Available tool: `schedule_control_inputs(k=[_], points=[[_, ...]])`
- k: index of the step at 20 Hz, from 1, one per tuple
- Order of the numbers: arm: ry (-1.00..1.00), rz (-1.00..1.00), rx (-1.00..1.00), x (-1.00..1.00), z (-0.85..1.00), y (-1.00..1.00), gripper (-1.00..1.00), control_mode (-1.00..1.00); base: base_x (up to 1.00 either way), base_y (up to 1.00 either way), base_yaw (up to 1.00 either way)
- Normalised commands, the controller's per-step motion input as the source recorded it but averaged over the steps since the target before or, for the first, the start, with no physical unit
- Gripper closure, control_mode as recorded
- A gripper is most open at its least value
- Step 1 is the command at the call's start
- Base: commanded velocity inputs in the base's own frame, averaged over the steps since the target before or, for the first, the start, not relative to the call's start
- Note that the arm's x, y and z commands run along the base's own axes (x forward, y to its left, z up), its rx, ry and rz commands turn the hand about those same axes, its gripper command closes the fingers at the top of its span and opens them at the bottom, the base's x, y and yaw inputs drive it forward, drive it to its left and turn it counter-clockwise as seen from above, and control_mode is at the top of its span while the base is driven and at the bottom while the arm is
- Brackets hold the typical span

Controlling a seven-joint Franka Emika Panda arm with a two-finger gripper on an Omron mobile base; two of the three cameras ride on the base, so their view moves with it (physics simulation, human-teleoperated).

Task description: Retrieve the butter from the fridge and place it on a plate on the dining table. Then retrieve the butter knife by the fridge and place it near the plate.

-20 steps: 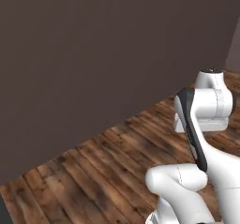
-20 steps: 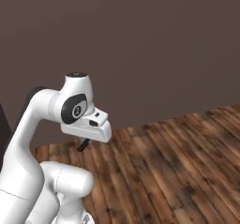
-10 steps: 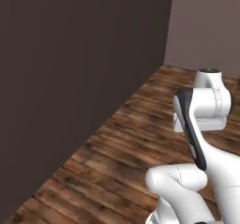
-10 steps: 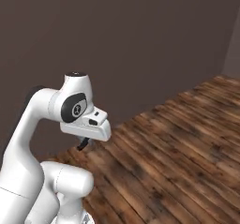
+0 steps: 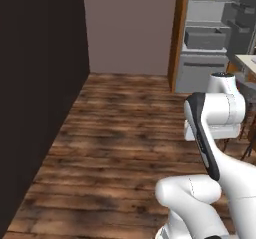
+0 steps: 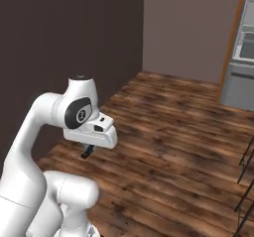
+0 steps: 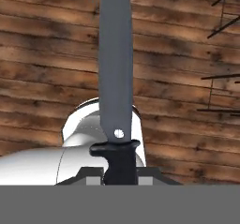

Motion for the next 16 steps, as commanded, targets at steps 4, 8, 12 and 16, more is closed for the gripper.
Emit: schedule_control_inputs(k=[4,8,12,16], points=[[0.00,0.00,0.00,0.00,0.00,0.00,1.00,1.00,0.77,0.26,-0.72],[0.00,0.00,0.00,0.00,0.00,0.00,1.00,1.00,0.72,0.41,-0.72],[0.00,0.00,0.00,0.00,0.00,0.00,1.00,1.00,0.72,0.60,-0.69],[0.00,0.00,0.00,0.00,0.00,0.00,1.00,1.00,0.76,0.85,-0.61]])
